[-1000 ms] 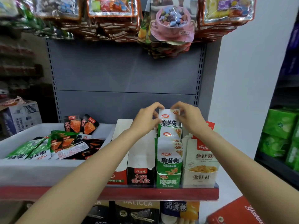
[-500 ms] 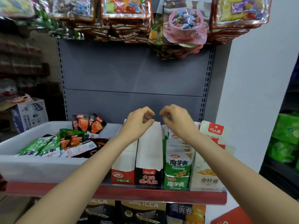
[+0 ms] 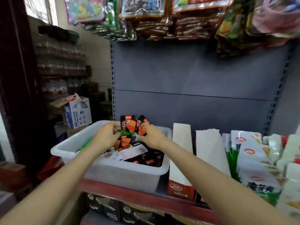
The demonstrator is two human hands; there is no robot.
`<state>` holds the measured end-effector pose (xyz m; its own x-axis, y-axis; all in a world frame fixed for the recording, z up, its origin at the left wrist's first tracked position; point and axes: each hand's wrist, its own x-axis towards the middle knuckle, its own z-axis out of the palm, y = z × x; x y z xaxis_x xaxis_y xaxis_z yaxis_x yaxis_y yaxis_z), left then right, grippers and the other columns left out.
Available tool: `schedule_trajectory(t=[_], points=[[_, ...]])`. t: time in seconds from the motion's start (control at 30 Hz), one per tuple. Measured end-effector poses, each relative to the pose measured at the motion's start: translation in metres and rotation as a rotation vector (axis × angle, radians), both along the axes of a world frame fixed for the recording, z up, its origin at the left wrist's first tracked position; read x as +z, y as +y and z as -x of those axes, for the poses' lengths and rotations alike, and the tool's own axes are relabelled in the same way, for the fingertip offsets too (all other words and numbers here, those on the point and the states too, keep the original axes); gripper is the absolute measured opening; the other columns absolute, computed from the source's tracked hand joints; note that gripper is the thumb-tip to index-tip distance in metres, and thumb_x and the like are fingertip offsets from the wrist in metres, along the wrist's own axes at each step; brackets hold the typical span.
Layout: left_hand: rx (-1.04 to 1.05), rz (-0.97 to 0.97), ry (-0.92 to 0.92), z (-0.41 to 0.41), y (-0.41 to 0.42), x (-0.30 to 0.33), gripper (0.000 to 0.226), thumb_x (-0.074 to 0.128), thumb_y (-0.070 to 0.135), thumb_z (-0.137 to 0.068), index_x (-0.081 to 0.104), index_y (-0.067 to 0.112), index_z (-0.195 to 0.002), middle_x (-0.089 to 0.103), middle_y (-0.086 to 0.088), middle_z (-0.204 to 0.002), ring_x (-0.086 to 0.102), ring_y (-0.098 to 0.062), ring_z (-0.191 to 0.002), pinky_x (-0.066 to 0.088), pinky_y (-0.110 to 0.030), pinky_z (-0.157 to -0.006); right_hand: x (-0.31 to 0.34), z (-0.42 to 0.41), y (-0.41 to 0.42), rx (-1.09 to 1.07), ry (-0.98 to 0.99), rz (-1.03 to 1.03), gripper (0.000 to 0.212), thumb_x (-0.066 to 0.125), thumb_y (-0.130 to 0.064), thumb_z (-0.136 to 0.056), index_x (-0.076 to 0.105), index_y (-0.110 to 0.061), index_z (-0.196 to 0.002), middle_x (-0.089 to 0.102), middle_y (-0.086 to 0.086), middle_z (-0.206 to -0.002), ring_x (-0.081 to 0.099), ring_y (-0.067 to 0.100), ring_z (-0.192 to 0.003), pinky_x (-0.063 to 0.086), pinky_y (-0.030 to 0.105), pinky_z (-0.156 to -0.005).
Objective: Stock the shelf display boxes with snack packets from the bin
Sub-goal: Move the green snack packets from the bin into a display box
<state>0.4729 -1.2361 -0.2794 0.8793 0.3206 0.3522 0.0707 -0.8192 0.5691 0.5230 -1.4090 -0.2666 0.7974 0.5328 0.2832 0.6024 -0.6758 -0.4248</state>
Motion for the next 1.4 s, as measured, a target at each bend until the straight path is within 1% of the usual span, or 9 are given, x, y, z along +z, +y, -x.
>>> schedule_trajectory(t=[0.2,0.37,0.5,0.6,0.73,1.0,1.07,1.17,1.4], points=[[-0.027,-0.16,0.224,-0.045,0.036,-0.002,0.067,0.061,0.009,-0.089,0.026,0.009,-0.147,0.036,-0.014,-0.148,0.04,-0.028,-0.132,0.033,-0.029,-0.104,-0.012,-0.049,0.05,0.063,0.158,0.161,0.063,0.054,-0.02,-0.094,0.023,-0.01,-0.148,0.04,0.015,-0.145,0.04,0.031,-0.13,0.034,0.032,-0.103],[-0.046,-0.248,0.338,-0.065,0.046,-0.012,0.036,0.061,0.012,-0.089,0.055,0.009,-0.125,0.06,-0.012,-0.124,0.055,-0.027,-0.114,0.043,-0.032,-0.095,-0.022,-0.081,0.067,-0.009,0.154,0.331,0.041,0.046,-0.015,-0.097,0.042,-0.002,-0.136,0.048,0.016,-0.137,0.047,0.031,-0.123,0.038,0.029,-0.095],[0.055,-0.21,0.161,-0.068,0.052,-0.011,0.012,0.06,0.013,-0.09,0.068,0.006,-0.094,0.068,-0.013,-0.096,0.061,-0.03,-0.094,0.049,-0.037,-0.083,-0.023,-0.086,0.066,-0.029,0.136,0.323,0.03,0.052,-0.013,-0.095,0.059,-0.002,-0.122,0.058,0.013,-0.127,0.053,0.028,-0.116,0.043,0.03,-0.095],[0.085,-0.13,-0.054,-0.059,0.043,-0.002,0.011,0.057,0.013,-0.092,0.065,0.006,-0.09,0.062,-0.01,-0.087,0.057,-0.026,-0.083,0.047,-0.034,-0.074,-0.022,-0.083,0.059,-0.036,0.111,0.133,0.025,0.062,-0.012,-0.089,0.064,-0.01,-0.114,0.062,0.008,-0.119,0.055,0.026,-0.113,0.042,0.028,-0.09],[0.101,-0.013,-0.23,-0.04,0.039,0.006,0.01,0.056,0.012,-0.092,0.063,0.009,-0.086,0.062,-0.009,-0.079,0.057,-0.025,-0.074,0.042,-0.032,-0.064,-0.014,-0.071,0.041,-0.088,0.126,-0.284,0.025,0.064,-0.008,-0.084,0.057,-0.022,-0.065,0.061,0.003,-0.082,0.055,0.018,-0.081,0.04,0.025,-0.067],[-0.035,0.235,-0.335,-0.004,-0.001,0.023,0.004,0.062,0.014,-0.09,0.064,0.01,-0.089,0.061,-0.01,-0.081,0.059,-0.025,-0.077,0.053,-0.031,-0.065,0.024,-0.009,-0.015,0.024,0.438,-1.034,0.008,0.066,-0.014,-0.086,0.064,-0.013,-0.079,0.063,0.004,-0.076,0.059,0.019,-0.068,0.05,0.032,-0.063],[-0.141,0.359,-0.333,0.003,-0.025,0.025,0.011,0.06,0.008,-0.09,0.058,0.014,-0.081,0.056,-0.011,-0.08,0.056,-0.019,-0.073,0.055,-0.021,-0.054,0.029,0.008,-0.039,0.057,0.505,-1.103,0.005,0.063,-0.009,-0.088,0.063,-0.008,-0.093,0.065,0.007,-0.083,0.062,0.019,-0.071,0.056,0.029,-0.065],[-0.271,0.463,-0.319,0.008,-0.064,0.029,0.025,0.058,0.003,-0.09,0.053,0.02,-0.073,0.058,-0.007,-0.079,0.058,-0.02,-0.078,0.06,-0.038,-0.061,0.032,0.024,-0.078,0.041,0.491,-1.148,0.013,0.062,-0.004,-0.088,0.06,-0.005,-0.1,0.067,0.012,-0.093,0.064,0.025,-0.078,0.058,0.035,-0.076],[-0.378,0.241,-0.253,0.003,-0.167,0.04,0.024,0.07,0.008,-0.08,0.054,0.026,-0.077,0.069,-0.008,-0.08,0.061,-0.018,-0.07,0.048,-0.027,-0.068,0.051,0.043,-0.179,-0.13,0.091,-1.045,0.016,0.064,0.001,-0.085,0.052,-0.011,-0.083,0.061,0.009,-0.086,0.065,0.024,-0.083,0.058,0.026,-0.062]])
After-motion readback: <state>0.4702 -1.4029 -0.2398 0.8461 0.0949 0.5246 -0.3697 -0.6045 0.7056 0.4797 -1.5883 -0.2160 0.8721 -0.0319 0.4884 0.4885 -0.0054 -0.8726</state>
